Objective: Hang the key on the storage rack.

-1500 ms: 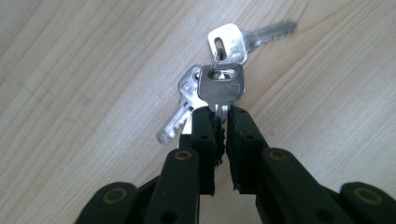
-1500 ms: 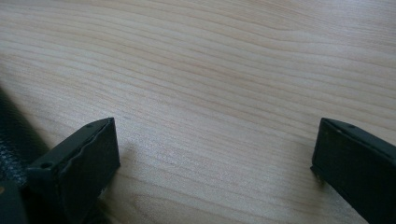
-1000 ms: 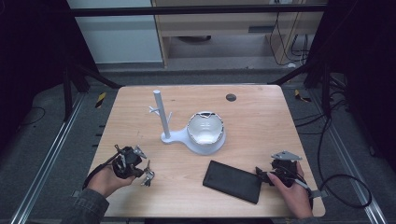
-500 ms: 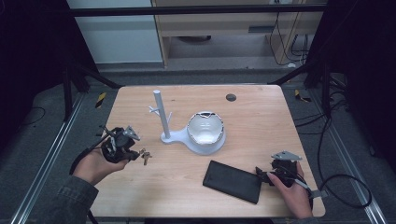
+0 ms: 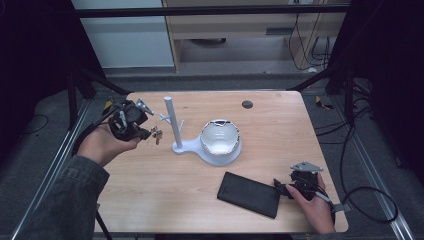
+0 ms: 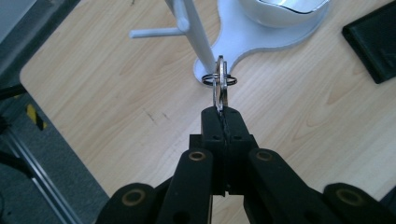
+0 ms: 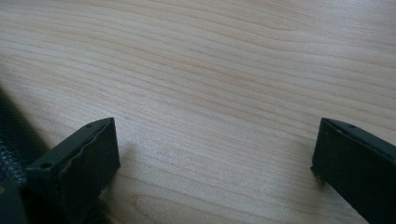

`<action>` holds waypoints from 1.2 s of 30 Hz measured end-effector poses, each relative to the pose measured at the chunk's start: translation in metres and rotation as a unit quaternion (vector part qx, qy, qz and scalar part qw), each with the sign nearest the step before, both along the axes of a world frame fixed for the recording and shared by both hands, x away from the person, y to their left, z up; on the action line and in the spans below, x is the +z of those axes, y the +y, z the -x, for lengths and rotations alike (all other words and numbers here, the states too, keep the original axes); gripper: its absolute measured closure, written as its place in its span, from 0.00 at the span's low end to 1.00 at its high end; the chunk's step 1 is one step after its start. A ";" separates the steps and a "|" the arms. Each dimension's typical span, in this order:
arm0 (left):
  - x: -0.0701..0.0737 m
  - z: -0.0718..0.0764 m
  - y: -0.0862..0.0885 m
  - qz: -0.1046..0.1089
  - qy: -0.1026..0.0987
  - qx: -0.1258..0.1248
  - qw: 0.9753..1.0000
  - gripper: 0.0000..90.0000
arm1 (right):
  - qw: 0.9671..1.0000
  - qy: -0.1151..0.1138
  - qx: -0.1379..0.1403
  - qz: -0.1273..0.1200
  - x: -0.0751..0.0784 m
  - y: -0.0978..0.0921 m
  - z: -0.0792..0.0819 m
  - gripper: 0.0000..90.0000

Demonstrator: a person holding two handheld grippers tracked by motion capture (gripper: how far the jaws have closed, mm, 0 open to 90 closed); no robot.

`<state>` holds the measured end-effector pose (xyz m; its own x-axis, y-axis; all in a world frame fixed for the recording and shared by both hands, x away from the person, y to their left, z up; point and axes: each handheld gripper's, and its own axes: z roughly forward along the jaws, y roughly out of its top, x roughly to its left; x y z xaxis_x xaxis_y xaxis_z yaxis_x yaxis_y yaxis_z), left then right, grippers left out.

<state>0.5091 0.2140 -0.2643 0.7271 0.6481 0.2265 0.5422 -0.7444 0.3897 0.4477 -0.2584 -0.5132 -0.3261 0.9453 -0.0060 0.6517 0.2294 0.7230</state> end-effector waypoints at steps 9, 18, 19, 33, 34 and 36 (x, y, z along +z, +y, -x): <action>0.003 -0.017 -0.008 -0.013 0.003 0.012 1.000 1.00 | 1.000 0.000 0.001 0.000 0.000 0.000 0.000 0.01; 0.007 -0.022 -0.013 -0.023 -0.003 0.013 1.000 1.00 | 1.000 0.000 0.001 0.000 0.000 0.000 0.000 0.01; 0.007 -0.023 -0.014 -0.023 -0.004 0.014 1.000 1.00 | 1.000 -0.001 0.001 -0.001 0.000 0.000 0.000 0.01; 0.005 -0.034 -0.023 -0.034 -0.011 0.018 0.999 0.99 | 1.000 0.000 0.002 -0.001 0.000 0.000 0.000 0.01; 0.004 -0.035 -0.024 -0.035 -0.011 0.018 0.999 0.99 | 1.000 -0.001 0.002 -0.001 0.000 0.000 0.000 0.01; 0.003 -0.036 -0.025 -0.035 -0.014 0.018 0.999 0.98 | 1.000 -0.001 0.002 -0.001 0.000 0.000 0.000 0.01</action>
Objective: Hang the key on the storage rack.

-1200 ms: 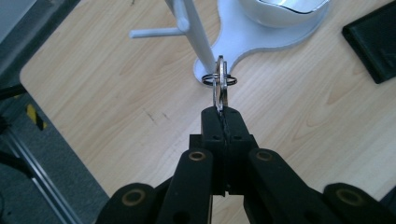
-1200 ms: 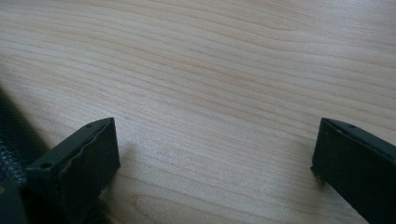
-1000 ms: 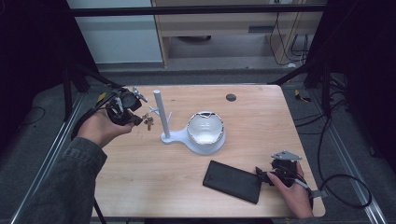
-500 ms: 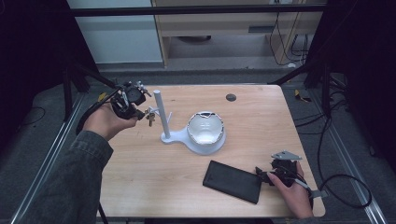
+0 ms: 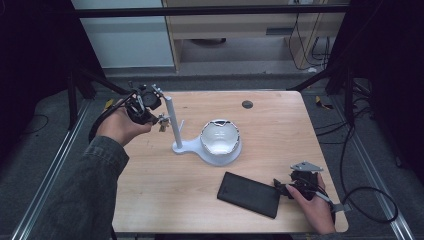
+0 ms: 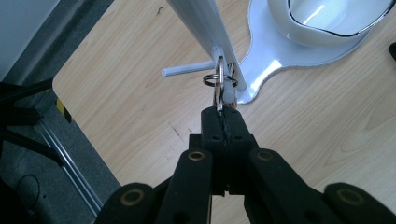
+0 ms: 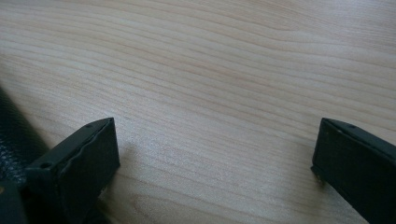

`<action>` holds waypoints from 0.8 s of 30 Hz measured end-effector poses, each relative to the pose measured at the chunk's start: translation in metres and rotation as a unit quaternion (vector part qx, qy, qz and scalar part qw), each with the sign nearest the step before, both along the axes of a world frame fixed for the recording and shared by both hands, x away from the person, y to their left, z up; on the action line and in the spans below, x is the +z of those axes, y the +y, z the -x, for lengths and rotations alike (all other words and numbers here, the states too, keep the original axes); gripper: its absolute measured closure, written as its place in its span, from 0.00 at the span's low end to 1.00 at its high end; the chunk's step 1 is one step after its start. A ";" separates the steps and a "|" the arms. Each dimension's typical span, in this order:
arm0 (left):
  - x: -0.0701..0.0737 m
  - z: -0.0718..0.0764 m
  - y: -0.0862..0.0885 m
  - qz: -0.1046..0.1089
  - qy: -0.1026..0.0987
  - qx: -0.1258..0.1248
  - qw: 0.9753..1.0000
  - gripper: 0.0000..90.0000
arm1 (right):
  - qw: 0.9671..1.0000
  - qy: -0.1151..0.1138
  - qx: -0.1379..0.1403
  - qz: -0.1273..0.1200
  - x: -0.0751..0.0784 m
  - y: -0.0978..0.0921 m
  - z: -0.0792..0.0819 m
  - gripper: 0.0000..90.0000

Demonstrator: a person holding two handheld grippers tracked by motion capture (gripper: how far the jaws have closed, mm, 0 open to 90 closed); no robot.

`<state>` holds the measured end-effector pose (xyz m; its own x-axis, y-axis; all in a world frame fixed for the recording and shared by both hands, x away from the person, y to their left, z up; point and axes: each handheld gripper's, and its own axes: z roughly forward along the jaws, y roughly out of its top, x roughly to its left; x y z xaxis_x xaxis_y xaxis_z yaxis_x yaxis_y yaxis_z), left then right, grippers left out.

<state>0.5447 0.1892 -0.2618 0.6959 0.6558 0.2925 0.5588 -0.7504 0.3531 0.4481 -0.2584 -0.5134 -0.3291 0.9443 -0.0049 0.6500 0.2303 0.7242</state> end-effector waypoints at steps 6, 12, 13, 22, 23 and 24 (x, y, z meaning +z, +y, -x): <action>-0.002 0.015 0.008 0.030 -0.040 -0.009 0.999 0.79 | 1.000 0.001 0.001 0.000 0.000 0.000 0.000 0.01; -0.015 0.037 0.019 0.050 -0.061 -0.021 0.997 0.70 | 1.000 0.003 0.002 -0.003 0.000 0.000 0.000 0.01; -0.018 0.042 0.020 0.052 -0.064 -0.023 0.996 0.70 | 1.000 0.003 0.002 -0.003 0.000 0.000 0.000 0.01; -0.051 0.076 0.022 0.085 -0.078 -0.045 0.992 0.51 | 1.000 0.003 0.006 -0.004 0.001 -0.001 -0.001 0.02; -0.051 0.076 0.022 0.085 -0.078 -0.045 0.992 0.49 | 1.000 0.003 0.006 -0.004 0.001 -0.001 -0.001 0.02; -0.054 0.078 0.021 0.087 -0.077 -0.046 0.992 0.47 | 1.000 0.006 0.008 -0.003 0.002 -0.002 -0.001 0.03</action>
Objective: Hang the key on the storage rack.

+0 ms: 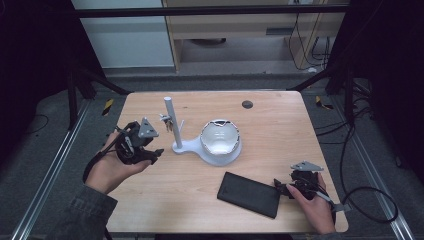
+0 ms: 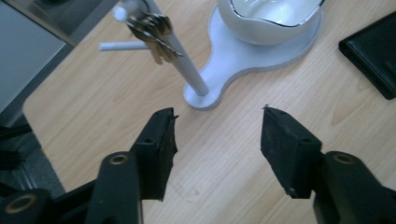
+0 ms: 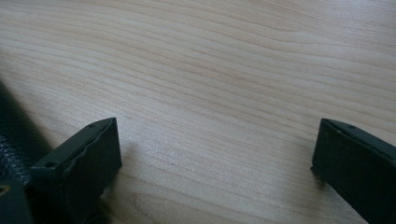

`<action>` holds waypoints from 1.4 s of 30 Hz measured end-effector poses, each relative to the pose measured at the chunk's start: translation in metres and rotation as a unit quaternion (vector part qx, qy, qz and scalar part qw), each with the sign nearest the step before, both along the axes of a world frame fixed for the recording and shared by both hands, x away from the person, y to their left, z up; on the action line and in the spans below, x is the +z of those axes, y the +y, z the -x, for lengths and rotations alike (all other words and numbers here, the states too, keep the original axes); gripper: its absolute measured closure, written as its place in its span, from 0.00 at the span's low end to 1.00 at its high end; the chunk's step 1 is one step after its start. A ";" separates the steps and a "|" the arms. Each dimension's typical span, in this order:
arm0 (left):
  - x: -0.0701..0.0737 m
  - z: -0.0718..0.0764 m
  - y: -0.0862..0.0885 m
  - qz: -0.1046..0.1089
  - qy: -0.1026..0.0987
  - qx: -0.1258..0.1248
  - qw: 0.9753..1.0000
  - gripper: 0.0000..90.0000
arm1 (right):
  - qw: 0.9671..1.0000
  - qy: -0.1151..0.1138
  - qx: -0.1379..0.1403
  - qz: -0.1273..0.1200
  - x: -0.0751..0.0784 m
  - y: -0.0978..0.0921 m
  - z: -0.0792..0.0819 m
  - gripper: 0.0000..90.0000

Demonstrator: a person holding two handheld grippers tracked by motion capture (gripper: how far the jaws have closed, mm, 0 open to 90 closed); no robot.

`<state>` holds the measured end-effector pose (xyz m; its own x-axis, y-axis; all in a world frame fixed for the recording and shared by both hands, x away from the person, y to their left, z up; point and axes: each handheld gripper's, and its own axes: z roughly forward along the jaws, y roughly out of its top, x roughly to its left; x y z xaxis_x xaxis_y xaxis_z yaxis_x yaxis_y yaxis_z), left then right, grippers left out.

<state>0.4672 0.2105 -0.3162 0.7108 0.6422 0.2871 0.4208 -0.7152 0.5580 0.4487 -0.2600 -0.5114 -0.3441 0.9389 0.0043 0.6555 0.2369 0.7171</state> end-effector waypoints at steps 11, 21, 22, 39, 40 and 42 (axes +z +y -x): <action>-0.040 0.005 -0.010 0.006 0.026 -0.010 1.000 0.28 | 1.000 -0.007 -0.002 0.004 0.005 -0.001 0.001 0.05; -0.061 0.011 -0.024 0.039 0.034 -0.046 0.998 0.13 | 1.000 -0.009 0.000 0.009 0.005 -0.002 0.001 0.05; -0.063 0.012 -0.027 0.041 0.036 -0.051 0.997 0.13 | 1.000 -0.010 0.000 0.009 0.006 -0.002 0.001 0.05; -0.110 0.022 -0.081 0.041 0.073 -0.114 0.990 0.15 | 1.000 -0.022 0.002 0.002 0.011 -0.004 0.006 0.05; -0.113 0.022 -0.084 0.040 0.076 -0.118 0.989 0.15 | 1.000 -0.024 0.004 0.004 0.012 -0.003 0.006 0.05; -0.117 0.023 -0.089 0.038 0.075 -0.122 0.989 0.16 | 1.000 -0.028 0.009 0.002 0.014 -0.002 0.008 0.05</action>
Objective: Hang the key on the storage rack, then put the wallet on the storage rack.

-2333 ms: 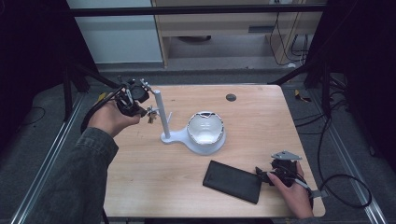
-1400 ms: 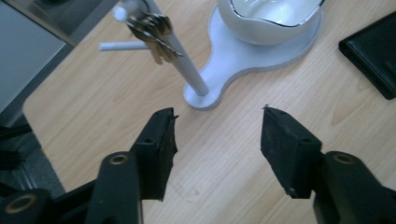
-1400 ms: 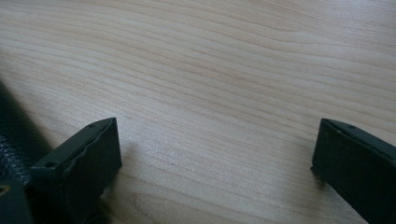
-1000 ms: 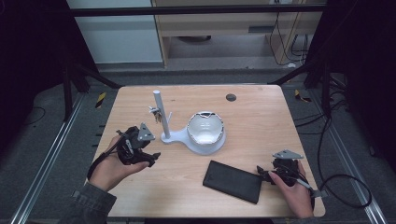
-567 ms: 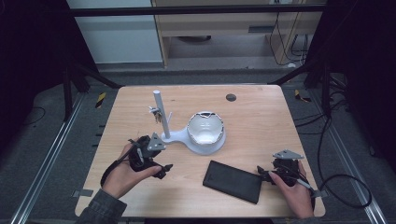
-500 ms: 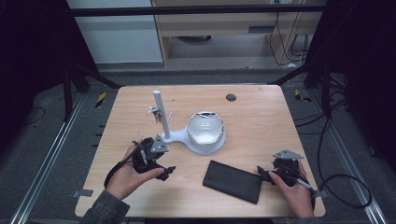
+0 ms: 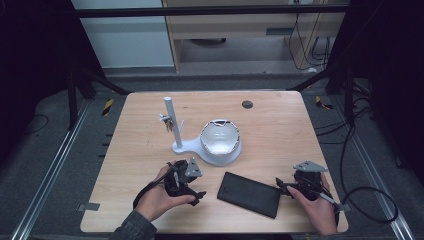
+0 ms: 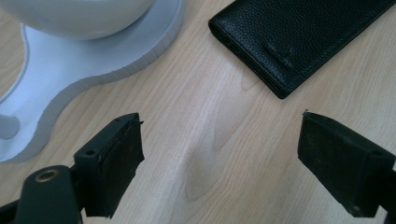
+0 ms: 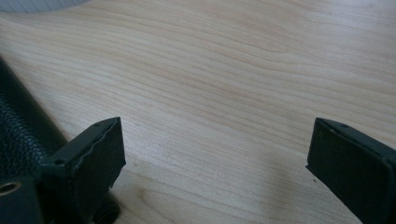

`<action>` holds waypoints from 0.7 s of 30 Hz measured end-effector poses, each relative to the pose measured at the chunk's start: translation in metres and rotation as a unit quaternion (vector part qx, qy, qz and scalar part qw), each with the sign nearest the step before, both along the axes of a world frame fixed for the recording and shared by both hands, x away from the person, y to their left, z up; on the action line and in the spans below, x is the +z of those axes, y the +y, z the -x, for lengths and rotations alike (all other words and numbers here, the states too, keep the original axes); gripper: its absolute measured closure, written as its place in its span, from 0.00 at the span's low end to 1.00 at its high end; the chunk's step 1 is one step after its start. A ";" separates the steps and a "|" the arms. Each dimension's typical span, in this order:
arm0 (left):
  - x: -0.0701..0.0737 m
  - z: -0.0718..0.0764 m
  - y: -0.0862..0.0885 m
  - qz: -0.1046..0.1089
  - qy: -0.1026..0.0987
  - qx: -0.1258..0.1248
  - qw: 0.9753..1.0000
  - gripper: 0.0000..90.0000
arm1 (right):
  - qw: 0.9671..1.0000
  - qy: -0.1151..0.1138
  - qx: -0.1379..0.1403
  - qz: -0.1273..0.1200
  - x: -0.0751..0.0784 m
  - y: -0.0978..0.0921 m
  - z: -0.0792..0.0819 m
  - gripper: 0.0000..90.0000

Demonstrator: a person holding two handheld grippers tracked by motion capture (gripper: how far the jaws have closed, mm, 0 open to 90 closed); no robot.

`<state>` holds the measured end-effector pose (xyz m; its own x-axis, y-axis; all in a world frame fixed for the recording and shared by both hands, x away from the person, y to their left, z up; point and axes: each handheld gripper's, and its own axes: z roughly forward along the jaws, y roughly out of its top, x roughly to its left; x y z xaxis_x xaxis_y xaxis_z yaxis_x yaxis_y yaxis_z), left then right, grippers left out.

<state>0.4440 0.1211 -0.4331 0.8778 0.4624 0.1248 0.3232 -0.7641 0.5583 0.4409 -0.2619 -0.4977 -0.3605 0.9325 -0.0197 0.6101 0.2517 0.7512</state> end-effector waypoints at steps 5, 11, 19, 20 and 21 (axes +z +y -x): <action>-0.005 0.000 -0.006 -0.002 0.003 -0.009 1.000 0.29 | 1.000 -0.001 0.001 -0.001 0.001 0.000 0.002 0.05; -0.009 0.000 -0.015 -0.009 0.012 -0.017 1.000 0.46 | 1.000 -0.012 0.012 -0.006 0.006 -0.001 0.011 0.07; -0.013 -0.003 -0.022 -0.048 0.030 -0.040 0.998 0.69 | 1.000 -0.022 0.017 -0.005 0.008 -0.002 0.015 0.15; -0.014 -0.004 -0.023 -0.053 0.036 -0.043 0.997 0.72 | 1.000 -0.024 0.019 -0.004 0.009 -0.003 0.015 0.18; -0.014 -0.004 -0.023 -0.053 0.036 -0.043 0.997 0.75 | 1.000 -0.024 0.019 -0.004 0.009 -0.003 0.015 0.18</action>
